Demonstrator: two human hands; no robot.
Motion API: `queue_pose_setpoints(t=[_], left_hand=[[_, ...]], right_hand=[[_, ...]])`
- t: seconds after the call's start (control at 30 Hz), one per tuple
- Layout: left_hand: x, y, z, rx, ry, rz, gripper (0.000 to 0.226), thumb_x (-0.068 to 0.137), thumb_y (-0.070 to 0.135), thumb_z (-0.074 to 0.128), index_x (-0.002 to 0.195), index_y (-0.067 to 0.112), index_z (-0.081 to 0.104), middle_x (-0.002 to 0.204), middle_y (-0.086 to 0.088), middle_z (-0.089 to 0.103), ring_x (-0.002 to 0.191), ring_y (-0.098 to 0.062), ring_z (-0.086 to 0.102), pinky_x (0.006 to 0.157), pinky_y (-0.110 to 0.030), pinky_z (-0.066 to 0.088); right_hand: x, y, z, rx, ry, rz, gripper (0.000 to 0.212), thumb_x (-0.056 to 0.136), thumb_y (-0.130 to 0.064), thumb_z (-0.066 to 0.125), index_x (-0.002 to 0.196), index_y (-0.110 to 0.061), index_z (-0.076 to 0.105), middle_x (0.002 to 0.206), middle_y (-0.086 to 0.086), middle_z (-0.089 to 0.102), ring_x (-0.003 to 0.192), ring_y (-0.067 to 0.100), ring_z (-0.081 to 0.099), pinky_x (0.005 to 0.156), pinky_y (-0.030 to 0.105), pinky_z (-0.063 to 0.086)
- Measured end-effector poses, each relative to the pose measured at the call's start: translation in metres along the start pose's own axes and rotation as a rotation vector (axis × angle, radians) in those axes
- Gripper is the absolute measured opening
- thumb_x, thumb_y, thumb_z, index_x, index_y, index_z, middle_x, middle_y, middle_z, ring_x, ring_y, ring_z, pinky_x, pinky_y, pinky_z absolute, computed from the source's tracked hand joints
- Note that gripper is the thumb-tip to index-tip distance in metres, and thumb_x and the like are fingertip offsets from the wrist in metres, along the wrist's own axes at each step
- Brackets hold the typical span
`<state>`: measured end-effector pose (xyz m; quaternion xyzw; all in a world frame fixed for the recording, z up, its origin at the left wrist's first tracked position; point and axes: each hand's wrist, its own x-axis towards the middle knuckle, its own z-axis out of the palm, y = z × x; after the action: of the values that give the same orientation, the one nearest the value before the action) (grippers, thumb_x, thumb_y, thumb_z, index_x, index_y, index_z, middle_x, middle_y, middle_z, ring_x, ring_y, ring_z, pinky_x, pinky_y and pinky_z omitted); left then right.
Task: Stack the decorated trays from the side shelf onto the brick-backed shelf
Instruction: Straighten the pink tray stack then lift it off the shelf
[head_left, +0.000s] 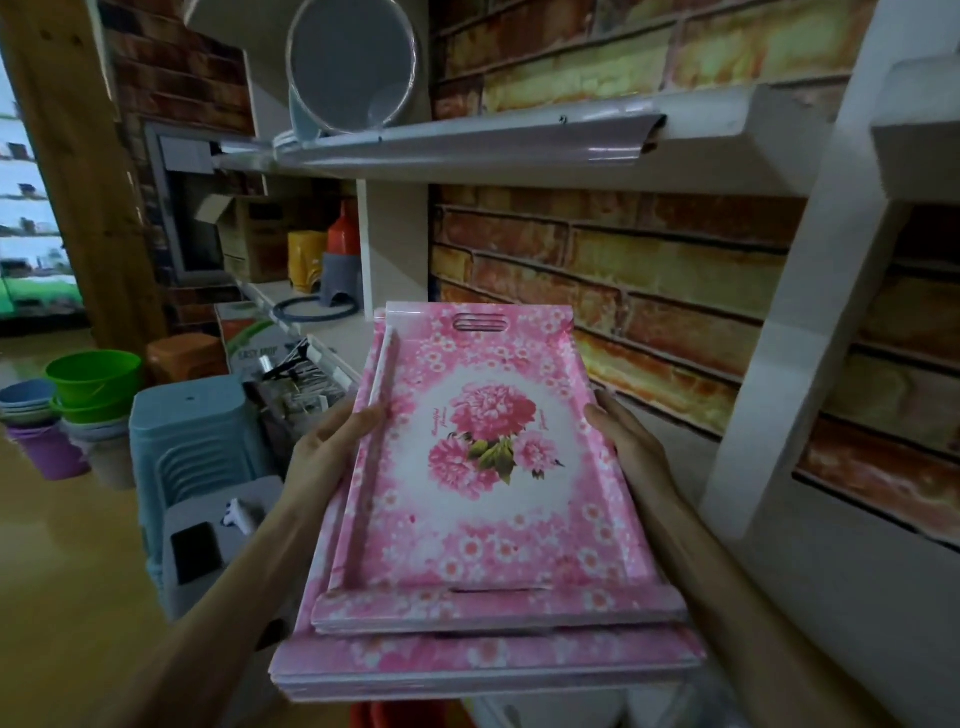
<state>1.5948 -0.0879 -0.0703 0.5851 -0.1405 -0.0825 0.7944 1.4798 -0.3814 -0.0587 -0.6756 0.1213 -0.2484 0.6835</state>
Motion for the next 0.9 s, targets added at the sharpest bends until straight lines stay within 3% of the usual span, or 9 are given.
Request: queue_pose_setpoints(t=[0.07, 0.13, 0.23, 0.37, 0.5, 0.6, 0.7, 0.8, 0.9], left_hand=[[0.029, -0.004, 0.004, -0.013, -0.050, -0.009, 0.029, 0.077, 0.038, 0.076, 0.104, 0.028, 0.076, 0.100, -0.010, 0.077, 0.086, -0.031, 0.075, 0.062, -0.030, 0.059], [0.060, -0.011, 0.011, -0.032, -0.115, -0.021, 0.027, 0.079, 0.037, 0.075, 0.104, 0.028, 0.076, 0.101, -0.011, 0.077, 0.087, -0.031, 0.075, 0.063, -0.031, 0.060], [0.109, -0.024, 0.024, -0.030, -0.217, -0.056, 0.036, 0.078, 0.039, 0.076, 0.111, 0.024, 0.074, 0.104, -0.014, 0.075, 0.091, -0.034, 0.074, 0.069, -0.036, 0.060], [0.170, -0.044, 0.049, -0.002, -0.361, -0.106, 0.043, 0.076, 0.042, 0.078, 0.115, 0.025, 0.071, 0.108, -0.013, 0.075, 0.097, -0.035, 0.072, 0.083, -0.047, 0.058], [0.213, -0.057, 0.082, 0.018, -0.459, -0.139, 0.034, 0.077, 0.038, 0.077, 0.108, 0.025, 0.075, 0.102, -0.010, 0.077, 0.091, -0.028, 0.074, 0.069, -0.033, 0.060], [0.236, -0.065, 0.104, 0.035, -0.534, -0.166, 0.030, 0.078, 0.037, 0.076, 0.106, 0.026, 0.076, 0.099, -0.007, 0.078, 0.090, -0.026, 0.075, 0.063, -0.027, 0.059], [0.252, -0.074, 0.125, 0.041, -0.589, -0.197, 0.024, 0.080, 0.034, 0.074, 0.102, 0.025, 0.077, 0.096, -0.006, 0.078, 0.087, -0.024, 0.075, 0.059, -0.024, 0.059], [0.264, -0.085, 0.142, 0.049, -0.659, -0.230, 0.027, 0.081, 0.033, 0.074, 0.106, 0.023, 0.076, 0.099, -0.007, 0.078, 0.091, -0.025, 0.075, 0.065, -0.027, 0.060], [0.275, -0.097, 0.155, 0.053, -0.707, -0.265, 0.030, 0.080, 0.034, 0.075, 0.107, 0.022, 0.076, 0.099, -0.008, 0.078, 0.091, -0.027, 0.075, 0.071, -0.032, 0.061]], right_hand=[[0.019, 0.005, -0.001, -0.011, 0.056, 0.002, 0.019, 0.083, -0.037, 0.070, 0.093, -0.053, 0.072, 0.096, -0.022, 0.074, 0.089, 0.003, 0.072, 0.072, 0.023, 0.055], [0.037, 0.011, -0.004, -0.014, 0.125, 0.001, 0.031, 0.082, -0.038, 0.071, 0.112, -0.044, 0.069, 0.100, -0.021, 0.074, 0.091, 0.004, 0.071, 0.075, 0.024, 0.055], [0.055, 0.019, -0.012, -0.018, 0.219, -0.001, 0.039, 0.078, -0.044, 0.072, 0.116, -0.047, 0.065, 0.094, -0.026, 0.073, 0.084, 0.000, 0.072, 0.062, 0.016, 0.055], [0.074, 0.029, -0.023, 0.038, 0.247, 0.029, 0.058, 0.071, -0.055, 0.074, 0.126, -0.045, 0.059, 0.115, -0.009, 0.072, 0.101, 0.018, 0.071, 0.089, 0.041, 0.055], [0.083, 0.035, -0.036, 0.055, 0.418, 0.039, 0.064, 0.068, -0.052, 0.078, 0.128, -0.043, 0.059, 0.117, -0.003, 0.072, 0.103, 0.024, 0.070, 0.097, 0.047, 0.052], [0.086, 0.041, -0.044, 0.065, 0.538, 0.032, 0.060, 0.071, -0.047, 0.079, 0.128, -0.040, 0.060, 0.108, -0.005, 0.075, 0.095, 0.022, 0.073, 0.089, 0.042, 0.056], [0.086, 0.044, -0.048, 0.069, 0.633, 0.036, 0.059, 0.072, -0.046, 0.079, 0.127, -0.037, 0.061, 0.104, -0.006, 0.076, 0.090, 0.018, 0.074, 0.072, 0.030, 0.060], [0.086, 0.048, -0.052, 0.076, 0.774, 0.043, 0.054, 0.071, -0.046, 0.079, 0.123, -0.038, 0.064, 0.088, -0.015, 0.077, 0.076, 0.009, 0.074, 0.052, 0.016, 0.055], [0.088, 0.057, -0.058, 0.066, 0.878, 0.052, 0.052, 0.071, -0.044, 0.080, 0.120, -0.035, 0.065, 0.081, -0.018, 0.076, 0.070, 0.006, 0.073, 0.050, 0.014, 0.053]])
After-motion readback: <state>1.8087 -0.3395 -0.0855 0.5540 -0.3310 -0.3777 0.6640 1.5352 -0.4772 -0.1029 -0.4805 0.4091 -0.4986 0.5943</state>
